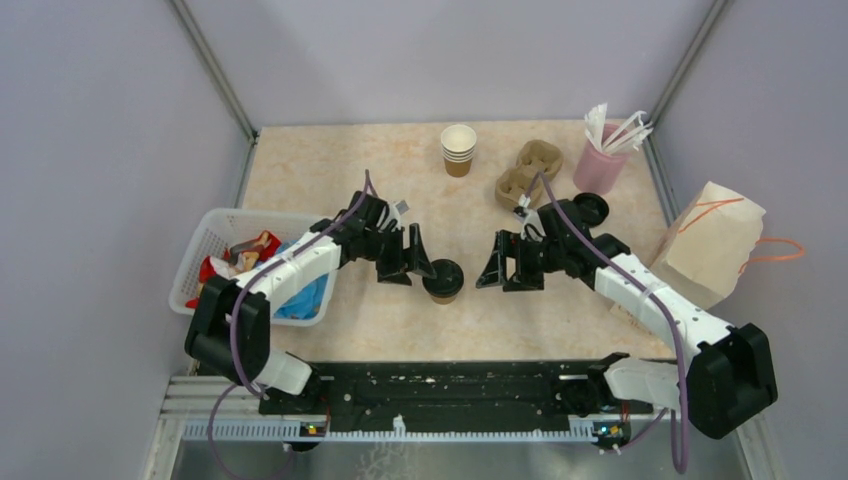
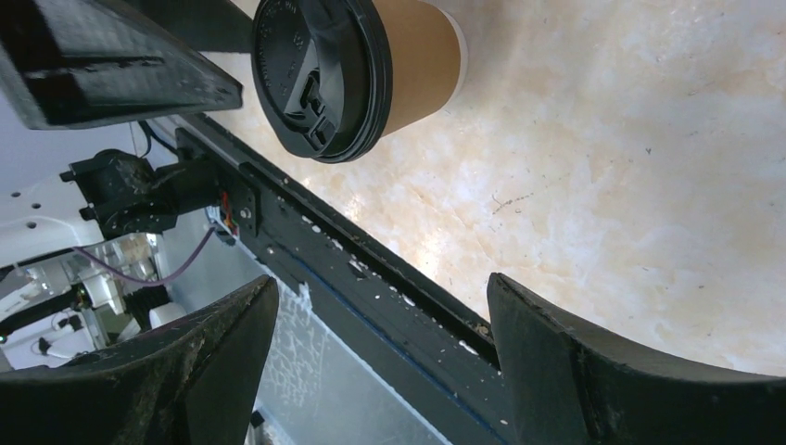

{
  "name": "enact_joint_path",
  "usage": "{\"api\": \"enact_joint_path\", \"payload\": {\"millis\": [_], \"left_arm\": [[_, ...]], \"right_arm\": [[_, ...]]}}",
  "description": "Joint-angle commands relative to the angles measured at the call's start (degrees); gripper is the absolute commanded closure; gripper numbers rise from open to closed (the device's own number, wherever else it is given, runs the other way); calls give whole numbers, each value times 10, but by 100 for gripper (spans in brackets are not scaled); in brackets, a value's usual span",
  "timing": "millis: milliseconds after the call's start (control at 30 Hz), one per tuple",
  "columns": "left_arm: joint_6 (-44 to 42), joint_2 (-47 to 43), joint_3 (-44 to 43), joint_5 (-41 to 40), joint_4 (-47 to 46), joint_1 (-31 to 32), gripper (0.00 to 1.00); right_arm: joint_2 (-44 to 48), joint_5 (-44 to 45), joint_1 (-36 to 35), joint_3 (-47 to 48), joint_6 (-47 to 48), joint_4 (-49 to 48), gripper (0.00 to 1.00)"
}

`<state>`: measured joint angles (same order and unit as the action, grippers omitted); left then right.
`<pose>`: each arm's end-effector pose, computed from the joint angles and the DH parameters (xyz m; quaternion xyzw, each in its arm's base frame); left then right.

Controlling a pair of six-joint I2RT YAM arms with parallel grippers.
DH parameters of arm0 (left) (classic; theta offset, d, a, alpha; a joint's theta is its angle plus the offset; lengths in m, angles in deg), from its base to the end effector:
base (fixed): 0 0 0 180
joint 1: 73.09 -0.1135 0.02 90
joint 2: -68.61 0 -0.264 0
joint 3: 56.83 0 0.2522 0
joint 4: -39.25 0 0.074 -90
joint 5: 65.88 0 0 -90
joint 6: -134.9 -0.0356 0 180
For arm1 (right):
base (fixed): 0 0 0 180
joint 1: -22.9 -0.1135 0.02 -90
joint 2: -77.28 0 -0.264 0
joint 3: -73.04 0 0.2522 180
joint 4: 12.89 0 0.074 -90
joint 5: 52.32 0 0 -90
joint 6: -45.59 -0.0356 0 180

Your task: Pack the takeout coffee

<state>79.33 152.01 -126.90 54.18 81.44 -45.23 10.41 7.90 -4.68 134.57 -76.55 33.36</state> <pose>0.2519 -0.1533 0.2312 0.0239 0.9253 -0.3600 0.1169 0.1980 0.1234 0.2506 -0.0482 0.9153 0.3687 0.1549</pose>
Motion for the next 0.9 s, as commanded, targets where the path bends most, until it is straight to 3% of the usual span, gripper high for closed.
{"api": "enact_joint_path", "payload": {"millis": [0, 167, 367, 567, 867], "left_arm": [[24, -1, 47, 95, -90, -23, 21], [72, -2, 104, 155, -198, -26, 23], [87, 35, 125, 155, -260, -26, 27], [80, 80, 103, 163, -279, -16, 33], [96, 156, 37, 156, -306, 51, 35]], "right_arm": [[5, -14, 3, 23, -15, -25, 18], [25, -6, 3, 26, -17, -10, 18], [58, 15, 3, 39, -21, 17, 18], [85, 32, 4, 48, -21, 46, 18], [116, 54, 3, 77, -22, 88, 18]]}}
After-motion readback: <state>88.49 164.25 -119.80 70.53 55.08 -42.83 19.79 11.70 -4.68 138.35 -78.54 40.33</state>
